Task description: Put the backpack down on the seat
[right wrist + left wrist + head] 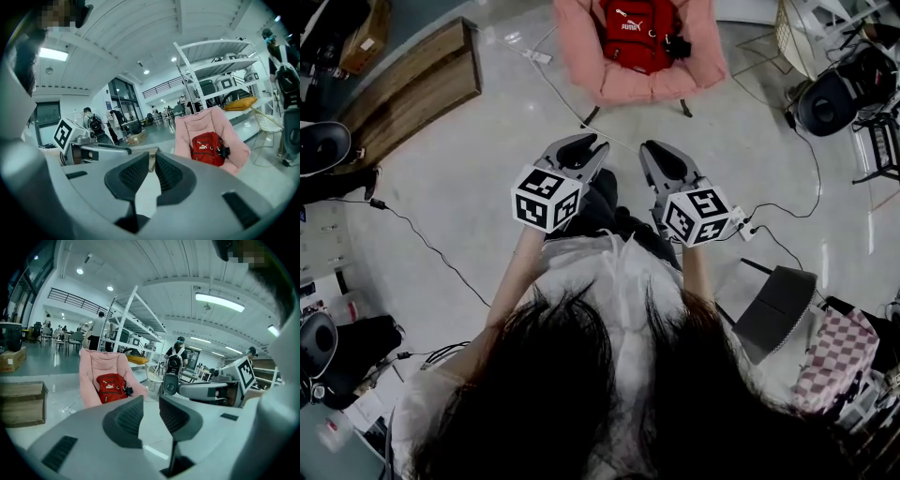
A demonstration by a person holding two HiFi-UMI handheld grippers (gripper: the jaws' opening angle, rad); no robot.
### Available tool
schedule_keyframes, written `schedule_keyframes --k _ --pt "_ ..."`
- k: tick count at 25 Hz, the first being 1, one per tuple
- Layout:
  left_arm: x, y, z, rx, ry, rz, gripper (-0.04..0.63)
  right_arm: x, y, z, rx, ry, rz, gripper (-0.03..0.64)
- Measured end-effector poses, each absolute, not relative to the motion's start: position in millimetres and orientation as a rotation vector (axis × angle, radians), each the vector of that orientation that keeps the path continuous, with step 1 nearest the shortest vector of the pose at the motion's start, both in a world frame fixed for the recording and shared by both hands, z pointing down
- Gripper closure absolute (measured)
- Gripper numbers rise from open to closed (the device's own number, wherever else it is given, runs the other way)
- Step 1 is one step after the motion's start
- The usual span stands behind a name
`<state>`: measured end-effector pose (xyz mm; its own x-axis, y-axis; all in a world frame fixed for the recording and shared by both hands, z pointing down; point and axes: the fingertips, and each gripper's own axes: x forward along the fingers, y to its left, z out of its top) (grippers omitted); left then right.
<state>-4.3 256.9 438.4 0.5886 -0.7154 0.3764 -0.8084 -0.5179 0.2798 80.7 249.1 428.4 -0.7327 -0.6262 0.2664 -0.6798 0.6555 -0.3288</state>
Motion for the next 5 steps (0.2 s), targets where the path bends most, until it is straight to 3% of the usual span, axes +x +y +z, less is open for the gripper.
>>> schedule_keyframes --k 5 --pt "-20.1 247.3 436.5 2.351 -1.29 0.254 0.479 87.1 246.4 430.1 1.1 -2.74 0.629 0.56"
